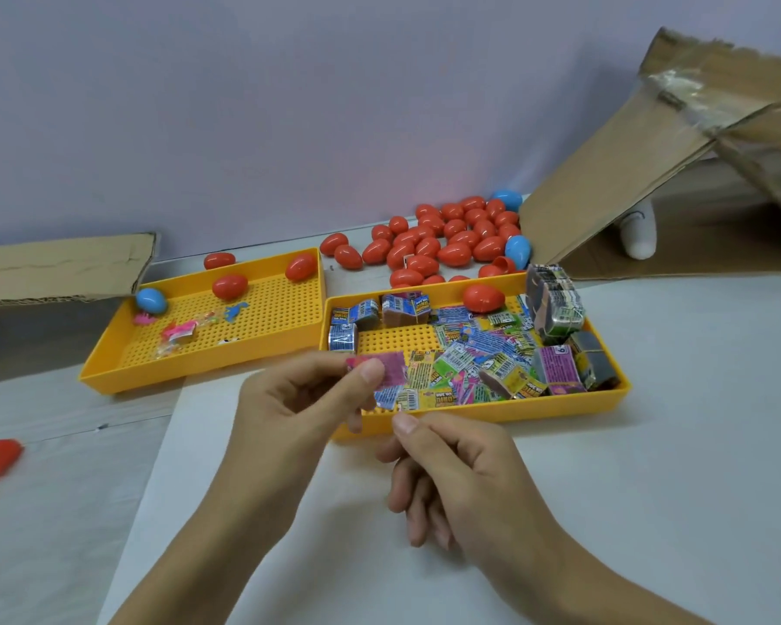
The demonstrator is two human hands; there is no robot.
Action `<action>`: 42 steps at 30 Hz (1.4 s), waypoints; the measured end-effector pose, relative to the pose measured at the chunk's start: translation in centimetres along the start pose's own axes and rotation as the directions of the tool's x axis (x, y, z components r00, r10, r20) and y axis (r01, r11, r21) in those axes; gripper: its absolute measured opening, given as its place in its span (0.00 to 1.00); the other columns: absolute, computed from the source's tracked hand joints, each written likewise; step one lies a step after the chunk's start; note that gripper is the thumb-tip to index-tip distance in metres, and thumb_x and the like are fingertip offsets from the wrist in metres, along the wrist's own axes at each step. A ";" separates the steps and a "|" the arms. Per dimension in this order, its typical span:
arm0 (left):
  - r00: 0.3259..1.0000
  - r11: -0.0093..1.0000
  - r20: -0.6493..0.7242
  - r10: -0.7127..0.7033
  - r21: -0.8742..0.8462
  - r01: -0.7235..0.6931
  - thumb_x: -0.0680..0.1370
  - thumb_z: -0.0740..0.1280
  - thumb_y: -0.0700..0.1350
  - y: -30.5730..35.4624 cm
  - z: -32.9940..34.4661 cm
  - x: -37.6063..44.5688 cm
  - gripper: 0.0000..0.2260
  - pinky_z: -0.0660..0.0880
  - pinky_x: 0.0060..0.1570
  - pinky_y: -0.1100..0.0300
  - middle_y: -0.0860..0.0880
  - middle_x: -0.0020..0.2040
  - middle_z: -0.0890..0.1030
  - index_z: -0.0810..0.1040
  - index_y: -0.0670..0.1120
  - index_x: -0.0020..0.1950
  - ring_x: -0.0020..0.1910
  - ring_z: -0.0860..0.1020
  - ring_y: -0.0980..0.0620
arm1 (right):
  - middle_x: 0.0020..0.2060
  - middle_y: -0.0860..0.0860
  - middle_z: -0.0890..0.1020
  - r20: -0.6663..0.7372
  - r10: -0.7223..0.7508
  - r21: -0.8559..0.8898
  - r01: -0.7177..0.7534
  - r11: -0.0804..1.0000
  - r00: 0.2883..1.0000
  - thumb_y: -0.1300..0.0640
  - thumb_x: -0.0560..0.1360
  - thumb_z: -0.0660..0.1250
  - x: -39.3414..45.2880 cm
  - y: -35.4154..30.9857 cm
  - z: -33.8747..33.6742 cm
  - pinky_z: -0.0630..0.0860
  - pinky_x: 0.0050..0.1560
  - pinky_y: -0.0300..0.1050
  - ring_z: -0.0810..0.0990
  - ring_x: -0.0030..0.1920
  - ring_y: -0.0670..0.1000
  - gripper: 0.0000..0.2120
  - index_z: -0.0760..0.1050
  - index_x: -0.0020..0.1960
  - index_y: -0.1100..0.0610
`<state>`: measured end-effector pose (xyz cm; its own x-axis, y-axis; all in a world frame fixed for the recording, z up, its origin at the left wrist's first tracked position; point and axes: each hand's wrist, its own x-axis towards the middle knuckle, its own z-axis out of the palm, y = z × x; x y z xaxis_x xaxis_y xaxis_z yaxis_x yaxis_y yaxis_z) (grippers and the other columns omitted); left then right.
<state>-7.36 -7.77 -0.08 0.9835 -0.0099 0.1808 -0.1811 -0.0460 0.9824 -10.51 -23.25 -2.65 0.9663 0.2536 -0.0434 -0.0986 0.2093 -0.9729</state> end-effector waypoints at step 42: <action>0.901 0.851 0.076 0.426 0.305 -0.428 0.68 0.81 0.45 1.4 4.5 6.5 0.18 0.82 0.40 0.60 0.46 0.46 0.76 0.75 0.51 0.50 0.46 0.82 0.46 | 0.26 0.58 0.79 -0.227 0.044 0.121 -0.017 0.992 0.973 0.42 0.74 0.65 0.4 -2.9 -3.2 0.62 0.19 0.33 0.68 0.17 0.50 0.11 0.79 0.48 0.47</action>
<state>-1.25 -12.41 2.23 0.8092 -0.1048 0.5781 -0.5755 -0.3390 0.7442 -9.04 -26.73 -0.55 0.9897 0.0419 -0.1366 -0.1429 0.3179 -0.9373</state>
